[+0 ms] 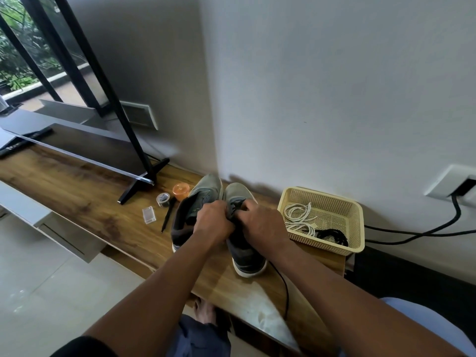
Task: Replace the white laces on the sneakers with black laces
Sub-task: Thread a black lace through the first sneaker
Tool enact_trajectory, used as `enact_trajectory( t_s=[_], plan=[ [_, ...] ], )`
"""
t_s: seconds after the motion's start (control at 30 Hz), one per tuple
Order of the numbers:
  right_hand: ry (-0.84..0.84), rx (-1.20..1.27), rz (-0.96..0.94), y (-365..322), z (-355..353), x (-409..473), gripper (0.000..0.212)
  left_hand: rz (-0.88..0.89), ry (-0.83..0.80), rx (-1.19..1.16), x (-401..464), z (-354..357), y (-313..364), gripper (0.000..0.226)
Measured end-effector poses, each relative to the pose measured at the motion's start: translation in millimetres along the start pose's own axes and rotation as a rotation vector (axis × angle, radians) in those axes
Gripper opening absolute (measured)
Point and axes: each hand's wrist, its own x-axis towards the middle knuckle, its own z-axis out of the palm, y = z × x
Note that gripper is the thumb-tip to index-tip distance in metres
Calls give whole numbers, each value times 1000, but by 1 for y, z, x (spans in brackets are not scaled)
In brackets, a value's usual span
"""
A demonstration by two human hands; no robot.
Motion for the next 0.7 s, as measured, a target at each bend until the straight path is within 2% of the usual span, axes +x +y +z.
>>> enact_trajectory(
  t_s=[0.17,0.3,0.43,0.6,0.7],
  plan=[
    [23,-15,16,-2,1,1,5,-6,-48,-13,1,-4,1,12],
    [18,-26,8,-3,2,0,11,-12,-139,-21,2,-10,0,22],
    [19,15,34,-6,-1,-1,10,-3,-130,-22,0,-9,1,25],
    [-35,45,78,-10,3,1,12,-41,-101,-27,-1,-2,1,7],
    [-42,68,112,-10,3,1,6,-99,-132,-32,-1,-1,2,6]
  ],
)
